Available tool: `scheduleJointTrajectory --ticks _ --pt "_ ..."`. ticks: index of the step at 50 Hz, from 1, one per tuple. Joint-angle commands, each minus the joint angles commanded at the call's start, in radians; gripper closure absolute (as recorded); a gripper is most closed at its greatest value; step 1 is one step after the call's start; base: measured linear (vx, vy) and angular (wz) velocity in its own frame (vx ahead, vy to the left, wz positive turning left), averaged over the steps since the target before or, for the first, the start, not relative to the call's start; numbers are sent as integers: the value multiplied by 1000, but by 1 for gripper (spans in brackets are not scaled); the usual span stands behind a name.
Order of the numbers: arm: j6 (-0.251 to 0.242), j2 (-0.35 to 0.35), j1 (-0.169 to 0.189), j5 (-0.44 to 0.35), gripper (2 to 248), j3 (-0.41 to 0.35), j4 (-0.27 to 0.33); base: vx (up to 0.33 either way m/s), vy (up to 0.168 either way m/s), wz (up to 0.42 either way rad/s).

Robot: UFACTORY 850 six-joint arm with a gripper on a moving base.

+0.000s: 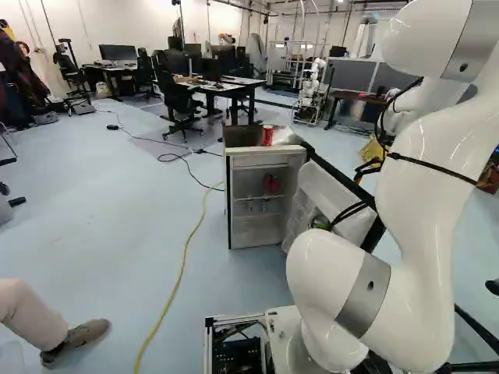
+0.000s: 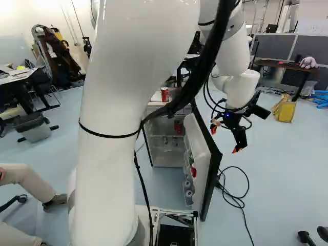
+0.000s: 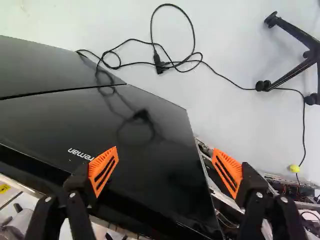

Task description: Grab a drink from the fridge

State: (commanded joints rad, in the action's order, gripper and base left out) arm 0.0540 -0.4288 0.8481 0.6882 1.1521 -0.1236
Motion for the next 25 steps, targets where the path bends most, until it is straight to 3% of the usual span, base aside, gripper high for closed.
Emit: scheduleJointTrajectory --ticks 25 --pt "0 43 -12 0 3 -61 0 0 0 0"
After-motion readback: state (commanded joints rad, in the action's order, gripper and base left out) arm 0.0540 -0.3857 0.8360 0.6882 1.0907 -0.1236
